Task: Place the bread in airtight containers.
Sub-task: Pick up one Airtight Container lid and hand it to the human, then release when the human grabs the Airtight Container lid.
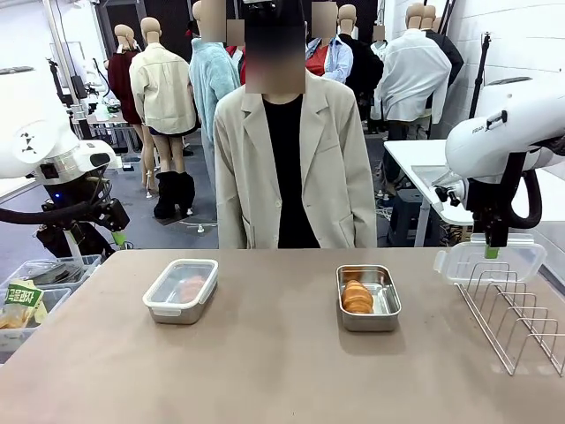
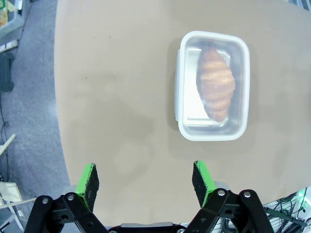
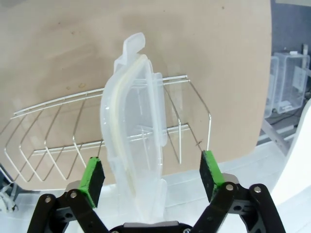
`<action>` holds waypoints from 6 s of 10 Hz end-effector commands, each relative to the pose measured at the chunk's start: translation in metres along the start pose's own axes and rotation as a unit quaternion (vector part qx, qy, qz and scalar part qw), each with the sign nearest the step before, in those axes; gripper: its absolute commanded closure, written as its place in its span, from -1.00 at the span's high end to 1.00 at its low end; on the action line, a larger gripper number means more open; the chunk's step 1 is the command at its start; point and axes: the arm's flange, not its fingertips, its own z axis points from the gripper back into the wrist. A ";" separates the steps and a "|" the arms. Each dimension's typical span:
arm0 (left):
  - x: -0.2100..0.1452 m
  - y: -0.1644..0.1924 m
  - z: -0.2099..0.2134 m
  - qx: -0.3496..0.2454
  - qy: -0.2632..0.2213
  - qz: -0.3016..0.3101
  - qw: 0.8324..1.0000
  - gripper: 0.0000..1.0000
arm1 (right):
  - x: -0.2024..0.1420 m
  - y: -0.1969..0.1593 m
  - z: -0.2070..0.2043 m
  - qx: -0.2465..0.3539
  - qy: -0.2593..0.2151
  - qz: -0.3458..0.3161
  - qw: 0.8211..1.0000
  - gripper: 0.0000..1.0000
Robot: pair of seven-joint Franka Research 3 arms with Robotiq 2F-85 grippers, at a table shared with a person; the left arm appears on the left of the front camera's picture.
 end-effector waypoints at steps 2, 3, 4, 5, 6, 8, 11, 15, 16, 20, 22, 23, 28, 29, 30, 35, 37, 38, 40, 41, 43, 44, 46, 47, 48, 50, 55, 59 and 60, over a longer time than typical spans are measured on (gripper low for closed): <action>0.000 0.001 0.001 0.004 -0.001 0.004 1.000 1.00 | -0.002 -0.009 0.000 0.005 0.008 0.007 1.000 0.21; 0.000 0.001 0.001 0.004 -0.001 0.004 1.000 1.00 | -0.002 -0.008 0.001 0.006 0.011 0.006 1.000 -0.17; 0.000 0.001 0.001 0.004 -0.001 0.004 1.000 1.00 | -0.002 -0.007 0.002 0.004 0.013 0.005 1.000 -0.54; 0.000 0.001 0.001 0.004 -0.001 0.004 1.000 1.00 | -0.002 -0.007 0.002 0.004 0.013 0.005 1.000 -0.92; 0.000 0.001 0.001 0.004 -0.001 0.004 1.000 1.00 | -0.002 -0.006 0.004 0.004 0.014 0.004 1.000 -1.00; 0.000 0.001 0.001 0.004 -0.001 0.004 1.000 1.00 | -0.003 -0.004 0.006 0.004 0.014 0.005 1.000 -1.00; 0.000 0.001 0.001 0.004 -0.001 0.004 1.000 1.00 | -0.004 0.005 0.013 -0.002 0.016 0.013 1.000 -1.00; 0.000 0.001 0.001 0.004 -0.001 0.004 1.000 1.00 | -0.011 0.045 0.056 -0.039 -0.011 0.032 0.999 -1.00; 0.000 0.001 0.001 0.004 -0.001 0.004 1.000 1.00 | -0.013 0.058 0.076 -0.068 -0.015 0.034 0.997 -1.00; 0.000 0.001 0.001 0.004 -0.001 0.004 1.000 1.00 | 0.005 0.097 0.151 -0.202 -0.029 0.079 0.976 -1.00; 0.000 0.001 0.001 0.004 -0.001 0.004 1.000 1.00 | 0.023 0.106 0.172 -0.240 -0.040 0.119 0.963 -1.00; 0.000 0.001 0.001 0.004 -0.001 0.004 1.000 1.00 | 0.033 0.107 0.179 -0.262 -0.056 0.132 0.954 -1.00; 0.000 0.001 0.001 0.004 -0.001 0.004 1.000 1.00 | 0.093 0.096 0.200 -0.345 -0.122 0.168 0.915 -1.00; 0.000 0.001 0.001 0.004 -0.001 0.004 1.000 1.00 | 0.112 0.088 0.200 -0.355 -0.132 0.159 0.912 -1.00; 0.000 0.001 0.001 0.004 -0.001 0.004 1.000 1.00 | 0.128 0.078 0.200 -0.351 -0.135 0.153 0.914 -1.00; 0.000 0.001 0.001 0.004 -0.001 0.004 1.000 1.00 | 0.173 0.043 0.190 -0.315 -0.108 0.138 0.933 -1.00; 0.000 0.001 0.001 0.004 -0.001 0.004 1.000 1.00 | 0.173 0.042 0.194 -0.302 -0.102 0.131 0.939 -0.89; 0.000 0.001 0.001 0.004 -0.001 0.004 1.000 1.00 | 0.172 0.044 0.196 -0.297 -0.102 0.128 0.941 -0.49; 0.000 0.001 0.001 0.004 -0.001 0.004 1.000 1.00 | 0.163 0.049 0.206 -0.272 -0.093 0.122 0.950 0.29; 0.000 0.001 0.001 0.004 -0.001 0.004 1.000 1.00 | 0.147 0.055 0.217 -0.240 -0.102 0.122 0.958 0.68; 0.000 0.001 0.001 0.004 -0.001 0.004 1.000 1.00 | 0.101 0.070 0.232 -0.190 -0.118 0.121 0.967 1.00; 0.000 0.001 0.001 0.004 -0.001 0.004 1.000 1.00 | 0.078 0.078 0.228 -0.176 -0.119 0.111 0.971 1.00; 0.000 0.001 0.001 0.004 -0.001 0.004 1.000 1.00 | 0.024 0.094 0.205 -0.064 -0.124 0.072 0.988 1.00; 0.000 0.001 0.001 0.004 -0.001 0.004 1.000 1.00 | 0.002 0.099 0.190 -0.016 -0.128 0.054 0.990 1.00; 0.000 0.001 0.001 0.004 -0.001 0.004 1.000 1.00 | -0.014 0.102 0.177 0.015 -0.138 0.043 0.989 1.00; 0.000 0.001 0.001 0.004 -0.001 0.004 1.000 1.00 | -0.030 0.095 0.159 0.046 -0.159 0.042 0.985 1.00; 0.000 0.001 0.001 0.004 -0.001 0.004 1.000 1.00 | -0.037 0.096 0.148 0.057 -0.145 0.033 0.987 1.00; 0.000 0.001 0.001 0.004 -0.001 0.004 1.000 1.00 | -0.037 0.096 0.148 0.057 -0.145 0.033 0.987 1.00; 0.000 0.001 0.001 0.004 -0.001 0.004 1.000 1.00 | -0.037 0.096 0.148 0.057 -0.145 0.033 0.987 1.00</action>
